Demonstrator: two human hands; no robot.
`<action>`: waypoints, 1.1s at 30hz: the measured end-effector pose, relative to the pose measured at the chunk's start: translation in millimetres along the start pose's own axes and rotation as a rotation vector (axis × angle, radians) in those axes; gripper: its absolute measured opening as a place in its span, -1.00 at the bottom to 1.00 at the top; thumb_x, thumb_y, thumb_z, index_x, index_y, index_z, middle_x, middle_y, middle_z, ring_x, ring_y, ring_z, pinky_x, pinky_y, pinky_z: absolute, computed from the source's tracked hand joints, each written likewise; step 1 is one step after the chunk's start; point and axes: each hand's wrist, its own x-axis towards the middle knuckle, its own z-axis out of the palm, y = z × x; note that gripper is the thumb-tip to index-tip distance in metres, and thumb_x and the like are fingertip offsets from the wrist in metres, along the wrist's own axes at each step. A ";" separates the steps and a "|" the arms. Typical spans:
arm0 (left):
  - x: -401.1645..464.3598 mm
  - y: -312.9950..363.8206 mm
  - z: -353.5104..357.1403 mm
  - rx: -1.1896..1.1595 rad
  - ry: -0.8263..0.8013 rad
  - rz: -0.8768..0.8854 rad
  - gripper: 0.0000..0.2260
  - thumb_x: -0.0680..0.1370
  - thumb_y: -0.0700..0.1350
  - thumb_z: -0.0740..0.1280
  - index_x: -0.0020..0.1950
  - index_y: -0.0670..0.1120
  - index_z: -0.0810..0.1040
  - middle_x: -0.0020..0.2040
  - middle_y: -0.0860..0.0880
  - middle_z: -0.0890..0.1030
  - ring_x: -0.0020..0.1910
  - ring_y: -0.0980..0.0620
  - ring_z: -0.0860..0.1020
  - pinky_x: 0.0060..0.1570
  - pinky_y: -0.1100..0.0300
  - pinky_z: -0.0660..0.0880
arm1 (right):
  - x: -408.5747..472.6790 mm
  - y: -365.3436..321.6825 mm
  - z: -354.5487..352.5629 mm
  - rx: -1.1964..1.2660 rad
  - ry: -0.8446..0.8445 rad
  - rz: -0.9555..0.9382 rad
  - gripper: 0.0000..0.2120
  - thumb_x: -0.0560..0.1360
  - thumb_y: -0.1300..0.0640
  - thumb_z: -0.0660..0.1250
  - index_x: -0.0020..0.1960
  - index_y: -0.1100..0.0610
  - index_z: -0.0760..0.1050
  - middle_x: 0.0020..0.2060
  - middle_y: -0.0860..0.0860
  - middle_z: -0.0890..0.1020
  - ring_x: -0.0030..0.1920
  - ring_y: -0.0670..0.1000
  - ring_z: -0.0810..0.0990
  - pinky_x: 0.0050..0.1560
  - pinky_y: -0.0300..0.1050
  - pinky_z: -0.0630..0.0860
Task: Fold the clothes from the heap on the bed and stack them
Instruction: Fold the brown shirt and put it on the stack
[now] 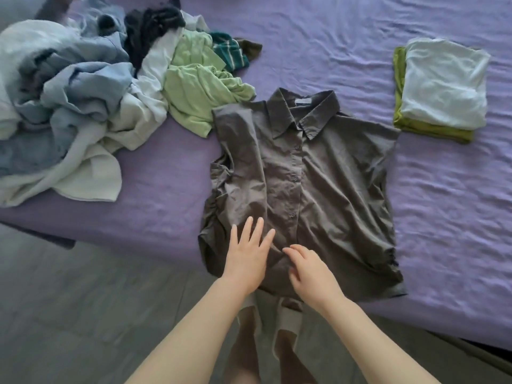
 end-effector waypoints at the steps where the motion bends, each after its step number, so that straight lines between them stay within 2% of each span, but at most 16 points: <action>1: 0.0 -9.1 -2.2 -0.024 0.026 -0.037 -0.40 0.62 -0.10 0.14 0.57 0.02 -0.11 0.58 -0.12 -0.15 0.54 -0.16 -0.19 0.46 -0.18 -0.16 | 10.4 -8.4 -3.5 -0.005 0.011 -0.024 -0.53 0.55 0.16 0.16 0.45 0.04 0.27 0.41 -0.04 0.31 0.33 0.02 0.36 0.31 -0.13 0.33; 5: 6.7 -52.1 -9.3 -0.208 0.137 -0.245 -0.43 0.63 -0.13 0.11 0.57 0.00 -0.08 0.58 -0.07 -0.01 0.55 -0.06 -0.08 0.51 -0.05 -0.07 | 50.5 -35.9 -11.5 -0.035 0.054 -0.077 -0.56 0.56 0.16 0.18 0.44 0.06 0.30 0.43 0.00 0.32 0.41 0.04 0.28 0.35 -0.06 0.32; 7: 12.5 -75.9 -12.7 -0.341 0.176 -0.375 -0.49 0.63 -0.07 0.15 0.55 -0.03 0.07 0.52 -0.06 0.17 0.51 -0.06 0.09 0.47 0.03 0.10 | 70.3 -47.2 -13.3 -0.080 0.062 -0.097 -0.56 0.57 0.12 0.17 0.45 0.05 0.28 0.45 -0.01 0.30 0.46 0.03 0.21 0.38 -0.06 0.27; 9: 18.0 -96.7 -11.9 -0.469 0.159 -0.465 -0.59 0.60 -0.02 0.23 0.44 -0.04 0.28 0.38 -0.07 0.35 0.38 -0.07 0.28 0.31 0.06 0.29 | 89.9 -57.5 -15.6 -0.114 0.068 -0.110 -0.54 0.59 0.06 0.17 0.47 0.05 0.25 0.47 -0.01 0.27 0.49 0.03 0.15 0.42 -0.08 0.18; 11: 21.9 -107.8 -8.2 -0.508 0.085 -0.481 -0.67 0.58 0.03 0.28 0.31 -0.03 0.39 0.24 -0.07 0.44 0.27 -0.08 0.37 0.19 0.04 0.36 | 107.7 -66.3 -15.9 -0.136 0.060 -0.114 -0.51 0.60 0.01 0.16 0.50 0.05 0.20 0.49 0.02 0.24 0.51 0.05 0.10 0.45 -0.06 0.13; 13: 24.6 -112.3 -0.1 -0.539 0.030 -0.483 -0.66 0.54 0.05 0.33 0.26 -0.03 0.41 0.19 -0.05 0.46 0.23 -0.08 0.41 0.16 0.03 0.39 | 123.6 -73.5 -12.3 -0.149 0.023 -0.094 -0.48 0.62 -0.05 0.10 0.53 0.01 0.09 0.52 0.01 0.15 0.53 0.05 0.01 0.47 0.00 0.08; 17: 26.5 -122.7 14.0 -0.683 0.008 -0.510 -0.73 0.54 -0.08 0.33 0.22 -0.07 0.45 0.16 -0.07 0.55 0.18 -0.10 0.50 0.14 0.06 0.41 | 151.5 -84.0 0.5 -0.082 -0.076 -0.040 -0.47 0.62 -0.16 -0.03 0.54 -0.10 -0.07 0.55 -0.05 0.02 0.54 0.01 -0.13 0.48 0.10 -0.02; 19: 20.7 -132.0 14.6 -0.912 0.013 -0.526 -0.79 0.53 -0.17 0.31 0.16 -0.09 0.56 0.07 -0.05 0.62 0.10 -0.07 0.55 0.08 0.14 0.42 | 160.7 -86.0 5.0 -0.069 -0.076 -0.002 -0.46 0.60 -0.20 -0.08 0.54 -0.13 -0.10 0.55 -0.05 -0.01 0.54 0.02 -0.14 0.48 0.13 -0.05; 20: 16.9 -137.8 15.5 -1.113 0.007 -0.557 -0.83 0.52 -0.22 0.31 0.09 -0.10 0.60 -0.01 -0.05 0.64 0.04 -0.05 0.56 0.04 0.16 0.43 | 164.2 -86.7 6.6 -0.072 -0.060 0.031 -0.45 0.59 -0.22 -0.11 0.54 -0.13 -0.11 0.55 -0.05 -0.02 0.54 0.03 -0.15 0.48 0.14 -0.07; 22: 7.0 -147.0 14.5 -1.548 -0.046 -0.666 -0.81 0.50 -0.32 0.26 -0.08 -0.09 0.61 -0.15 -0.05 0.64 -0.08 -0.03 0.56 -0.04 0.12 0.49 | 169.5 -89.8 9.1 -0.102 -0.017 0.082 -0.40 0.54 -0.30 -0.21 0.53 -0.15 -0.13 0.55 -0.05 -0.06 0.53 0.05 -0.20 0.47 0.17 -0.15; 23: 1.8 -150.7 17.1 -1.671 -0.076 -0.731 -0.78 0.49 -0.34 0.22 -0.13 -0.09 0.60 -0.18 -0.08 0.63 -0.12 -0.04 0.56 -0.08 0.07 0.52 | 172.2 -93.1 10.7 -0.121 0.002 0.084 -0.37 0.50 -0.34 -0.27 0.53 -0.16 -0.14 0.55 -0.05 -0.09 0.53 0.04 -0.23 0.47 0.17 -0.18; 25: -4.2 -157.0 25.5 -1.673 -0.124 -0.809 -0.78 0.49 -0.33 0.18 -0.15 -0.10 0.57 -0.18 -0.14 0.61 -0.15 -0.08 0.55 -0.14 0.00 0.57 | 180.2 -101.0 15.2 -0.141 0.019 0.064 -0.32 0.45 -0.37 -0.34 0.53 -0.18 -0.16 0.55 -0.05 -0.11 0.52 0.04 -0.27 0.46 0.18 -0.24; 28: -0.8 -163.2 32.0 -1.512 -0.185 -0.831 -0.81 0.51 -0.31 0.13 -0.13 -0.14 0.52 -0.12 -0.19 0.57 -0.04 -0.16 0.54 -0.01 -0.15 0.57 | 195.2 -108.0 22.0 -0.164 0.008 0.054 -0.31 0.45 -0.38 -0.36 0.53 -0.18 -0.17 0.55 -0.04 -0.11 0.52 0.04 -0.29 0.45 0.20 -0.28; 31: 6.7 -167.4 31.3 -1.382 -0.211 -0.762 -0.84 0.52 -0.28 0.16 -0.06 -0.15 0.53 -0.12 -0.14 0.56 -0.08 -0.11 0.49 -0.09 0.07 0.48 | 205.6 -103.2 26.3 -0.225 -0.021 0.048 -0.31 0.44 -0.38 -0.37 0.53 -0.17 -0.18 0.55 -0.04 -0.10 0.52 0.05 -0.29 0.44 0.22 -0.29; 33: 7.9 -170.9 30.4 -1.254 -0.161 -0.687 -0.83 0.52 -0.20 0.24 0.06 -0.08 0.55 -0.02 -0.05 0.59 -0.03 -0.01 0.50 -0.10 0.15 0.40 | 208.6 -99.5 28.0 -0.255 -0.025 0.027 -0.30 0.43 -0.39 -0.38 0.52 -0.17 -0.19 0.55 -0.04 -0.09 0.52 0.04 -0.29 0.43 0.21 -0.31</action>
